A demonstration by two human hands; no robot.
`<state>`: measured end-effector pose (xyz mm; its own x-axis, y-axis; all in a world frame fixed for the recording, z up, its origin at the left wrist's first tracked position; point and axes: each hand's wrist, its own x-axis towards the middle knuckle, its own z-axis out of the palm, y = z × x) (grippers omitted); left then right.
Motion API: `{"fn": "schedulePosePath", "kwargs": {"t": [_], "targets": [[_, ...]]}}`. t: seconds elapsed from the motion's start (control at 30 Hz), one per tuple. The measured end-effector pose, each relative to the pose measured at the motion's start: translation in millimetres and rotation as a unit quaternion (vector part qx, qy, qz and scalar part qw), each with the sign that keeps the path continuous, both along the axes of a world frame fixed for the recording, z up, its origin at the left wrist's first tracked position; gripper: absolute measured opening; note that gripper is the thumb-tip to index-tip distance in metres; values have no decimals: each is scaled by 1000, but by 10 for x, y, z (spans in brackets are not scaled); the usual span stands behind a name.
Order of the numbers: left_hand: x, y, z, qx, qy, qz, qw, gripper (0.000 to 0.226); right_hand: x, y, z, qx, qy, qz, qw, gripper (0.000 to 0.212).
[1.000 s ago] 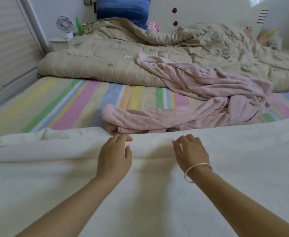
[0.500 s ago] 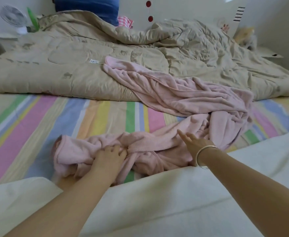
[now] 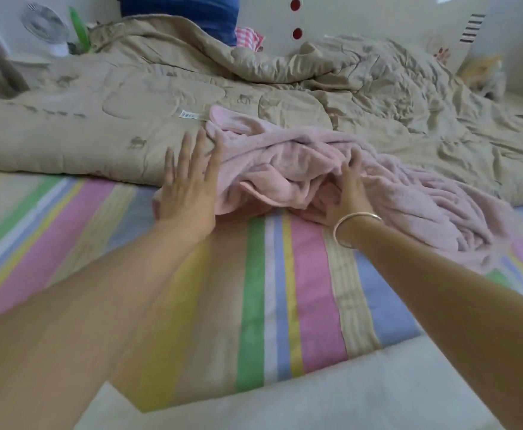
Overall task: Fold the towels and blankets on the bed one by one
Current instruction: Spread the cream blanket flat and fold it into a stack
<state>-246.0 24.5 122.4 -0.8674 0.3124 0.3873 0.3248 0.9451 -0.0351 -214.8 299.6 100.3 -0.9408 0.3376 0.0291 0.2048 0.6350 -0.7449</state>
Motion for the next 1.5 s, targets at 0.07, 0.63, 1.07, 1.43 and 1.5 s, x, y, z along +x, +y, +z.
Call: {"fn": "schedulePosePath", "kwargs": {"t": [0.07,0.63,1.07,1.43,1.5], "targets": [[204,-194,-262,-29,-93,8,995,79,273,-473,-161,71,-93,89,989,74],[1196,-3179,-781,-45,-534,170,827,70,1029,-3845,-524,89,-324,345,876,38],[1182,-4641,-838,202,-390,165,883,20,95,-4781,-424,267,-215,303,889,26],[202,-5158,-787,135,-166,281,936,26,-1470,-5890,-197,417,-16,149,896,26],[325,-5328,-886,159,-204,315,913,26,-1352,-5942,-628,349,-122,159,916,30]]}}
